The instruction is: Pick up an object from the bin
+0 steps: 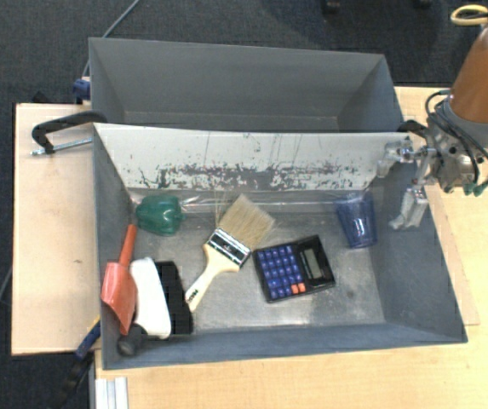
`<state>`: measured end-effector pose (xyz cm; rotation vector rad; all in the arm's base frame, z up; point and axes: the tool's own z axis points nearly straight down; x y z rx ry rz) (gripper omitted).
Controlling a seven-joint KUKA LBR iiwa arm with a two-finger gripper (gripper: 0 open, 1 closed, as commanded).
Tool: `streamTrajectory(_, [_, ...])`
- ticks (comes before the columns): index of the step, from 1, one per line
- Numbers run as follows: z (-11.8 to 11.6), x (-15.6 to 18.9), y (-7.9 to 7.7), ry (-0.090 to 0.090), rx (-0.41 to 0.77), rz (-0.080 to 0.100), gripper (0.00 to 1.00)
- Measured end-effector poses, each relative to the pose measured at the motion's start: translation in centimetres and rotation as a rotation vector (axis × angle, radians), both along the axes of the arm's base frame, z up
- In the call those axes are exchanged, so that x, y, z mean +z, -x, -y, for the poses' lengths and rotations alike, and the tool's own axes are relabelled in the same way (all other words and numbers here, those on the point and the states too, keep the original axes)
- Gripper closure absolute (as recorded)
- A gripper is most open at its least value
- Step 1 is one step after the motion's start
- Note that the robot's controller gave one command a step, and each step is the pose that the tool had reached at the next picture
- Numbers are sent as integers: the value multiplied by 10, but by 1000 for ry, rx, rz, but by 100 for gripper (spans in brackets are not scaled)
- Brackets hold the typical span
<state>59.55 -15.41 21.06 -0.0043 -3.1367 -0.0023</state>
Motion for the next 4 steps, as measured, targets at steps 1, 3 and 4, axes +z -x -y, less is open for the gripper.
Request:
streamTrajectory(1, [-1, 5, -2, 2, 2, 9, 0])
streamTrajectory(3, [-100, -67, 30, -1, 43, 3, 0])
streamTrajectory(4, [-126, -77, 31, 1, 122, 13, 0])
